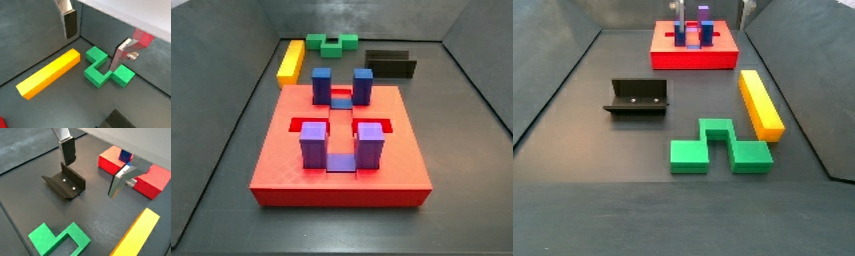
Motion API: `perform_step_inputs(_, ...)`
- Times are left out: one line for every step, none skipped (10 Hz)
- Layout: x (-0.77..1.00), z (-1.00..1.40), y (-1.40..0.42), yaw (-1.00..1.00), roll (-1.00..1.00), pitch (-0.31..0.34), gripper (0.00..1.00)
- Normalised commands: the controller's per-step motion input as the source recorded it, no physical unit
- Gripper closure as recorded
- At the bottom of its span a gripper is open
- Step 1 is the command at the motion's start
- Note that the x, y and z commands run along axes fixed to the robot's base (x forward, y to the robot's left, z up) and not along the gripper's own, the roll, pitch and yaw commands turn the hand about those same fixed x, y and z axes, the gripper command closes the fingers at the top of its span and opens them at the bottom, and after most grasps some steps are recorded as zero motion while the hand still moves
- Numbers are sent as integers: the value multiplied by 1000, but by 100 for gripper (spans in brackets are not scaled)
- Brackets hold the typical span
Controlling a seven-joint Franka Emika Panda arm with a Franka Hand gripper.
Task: Pick up the yellow object. Move up. Move to above the board. Insert the yellow object.
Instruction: Pick up the yellow object.
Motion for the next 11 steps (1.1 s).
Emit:
perform_step_inputs(131,-454,-640,106,331,84,0)
perform_step_inputs(0,-643,-729,80,347,33,0)
perform_step_inputs(-351,-763,-754,0,281,0,0)
perform_step_inputs(-654,-809,-494,0,167,0,0)
perform_step_inputs(-900,-934,-17,-29,61,-24,0)
perform_step_inputs(-1000,-809,274,-14,-16,-130,0)
perform_step_inputs(-991,-714,469,0,-106,-136,0)
perform_step_inputs(-1000,-706,429,0,-123,-157,0)
perform_step_inputs(-751,-634,43,0,0,-76,0)
perform_step_inputs(-574,-551,-109,0,90,0,0)
perform_step_inputs(-597,-463,-89,-31,90,-3,0)
